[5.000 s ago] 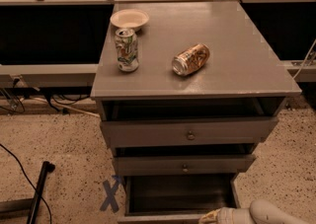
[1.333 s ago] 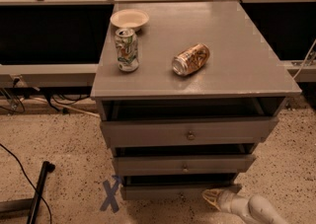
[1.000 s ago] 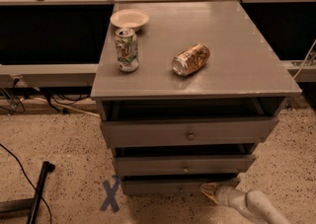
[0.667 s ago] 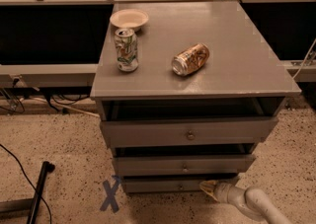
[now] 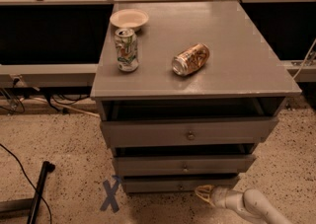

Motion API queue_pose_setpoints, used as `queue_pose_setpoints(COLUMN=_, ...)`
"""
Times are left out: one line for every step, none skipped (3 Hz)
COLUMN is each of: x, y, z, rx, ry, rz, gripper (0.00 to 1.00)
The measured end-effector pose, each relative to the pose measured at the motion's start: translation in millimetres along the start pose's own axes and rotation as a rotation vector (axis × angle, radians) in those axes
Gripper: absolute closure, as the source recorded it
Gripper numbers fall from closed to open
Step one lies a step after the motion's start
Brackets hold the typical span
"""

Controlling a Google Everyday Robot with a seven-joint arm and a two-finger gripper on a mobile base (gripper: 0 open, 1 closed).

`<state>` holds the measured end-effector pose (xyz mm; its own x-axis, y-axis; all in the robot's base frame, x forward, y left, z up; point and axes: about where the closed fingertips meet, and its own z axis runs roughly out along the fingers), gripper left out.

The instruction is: Close bottom drawer

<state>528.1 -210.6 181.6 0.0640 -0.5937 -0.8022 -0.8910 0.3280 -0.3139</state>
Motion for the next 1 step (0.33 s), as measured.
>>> queue_pose_setpoints(x=-15.7, y=48.1, z=-8.6, rx=-0.11, ry=0.023, rz=0.014, gripper=1.0)
